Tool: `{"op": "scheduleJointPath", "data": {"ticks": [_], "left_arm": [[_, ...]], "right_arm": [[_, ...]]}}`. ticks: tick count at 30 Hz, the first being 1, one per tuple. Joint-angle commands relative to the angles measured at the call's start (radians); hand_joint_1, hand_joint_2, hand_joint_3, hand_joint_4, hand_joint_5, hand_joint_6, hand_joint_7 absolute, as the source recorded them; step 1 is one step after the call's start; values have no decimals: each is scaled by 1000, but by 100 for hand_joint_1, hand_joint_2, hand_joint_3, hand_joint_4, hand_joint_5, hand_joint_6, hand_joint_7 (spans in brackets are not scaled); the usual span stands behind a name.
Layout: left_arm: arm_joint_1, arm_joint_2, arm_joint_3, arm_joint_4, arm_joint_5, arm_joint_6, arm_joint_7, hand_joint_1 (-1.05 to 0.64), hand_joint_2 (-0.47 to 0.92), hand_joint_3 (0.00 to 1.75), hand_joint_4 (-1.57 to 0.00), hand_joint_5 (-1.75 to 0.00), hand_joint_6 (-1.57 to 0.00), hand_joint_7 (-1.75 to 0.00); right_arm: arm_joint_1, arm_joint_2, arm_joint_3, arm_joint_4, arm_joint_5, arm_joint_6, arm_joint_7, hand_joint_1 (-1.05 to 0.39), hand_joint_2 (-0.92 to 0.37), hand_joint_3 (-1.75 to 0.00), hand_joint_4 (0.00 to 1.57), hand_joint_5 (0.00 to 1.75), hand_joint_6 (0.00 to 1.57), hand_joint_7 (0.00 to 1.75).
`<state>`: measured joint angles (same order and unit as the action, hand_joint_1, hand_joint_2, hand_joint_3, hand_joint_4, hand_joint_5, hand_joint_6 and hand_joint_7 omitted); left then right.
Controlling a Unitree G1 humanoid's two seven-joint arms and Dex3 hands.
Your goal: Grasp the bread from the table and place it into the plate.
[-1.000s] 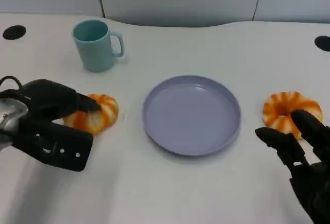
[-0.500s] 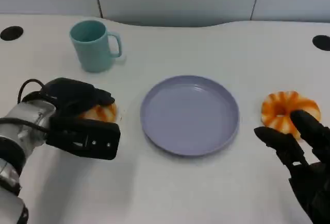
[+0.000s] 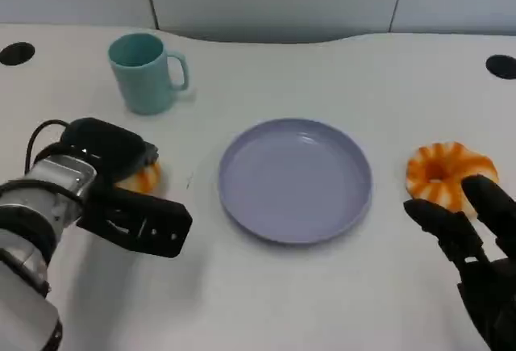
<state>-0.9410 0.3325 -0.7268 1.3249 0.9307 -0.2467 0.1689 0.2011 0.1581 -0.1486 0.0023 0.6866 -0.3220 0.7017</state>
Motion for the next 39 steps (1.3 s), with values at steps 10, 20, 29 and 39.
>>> {"op": "scheduleJointPath", "data": {"ticks": [10, 20, 29, 39], "left_arm": [[27, 57, 8, 11, -22, -55, 153, -5, 84, 1, -122, -9, -115, -7], [-28, 74, 31, -36, -36, -97, 259, -4, 78, 0, -128, -9, -115, -4], [-96, 109, 39, -109, -38, -169, 258, 0, 78, 0, -127, -6, -119, -3], [-116, 95, 50, -200, -38, -273, 344, 2, 75, 0, -115, -67, -129, -11]], "right_arm": [[10, 3, 3, -11, 0, -14, 9, -61, -92, -12, 50, 60, 74, 0], [-11, -1, 4, 2, 8, 3, 11, -60, -92, -11, 51, 56, 74, 0], [-29, -2, -2, 20, -3, -3, 4, -61, -92, -10, 53, 54, 74, 0], [-43, 5, 3, 19, -11, 8, -17, -60, -92, -9, 55, 52, 74, 0]]}}
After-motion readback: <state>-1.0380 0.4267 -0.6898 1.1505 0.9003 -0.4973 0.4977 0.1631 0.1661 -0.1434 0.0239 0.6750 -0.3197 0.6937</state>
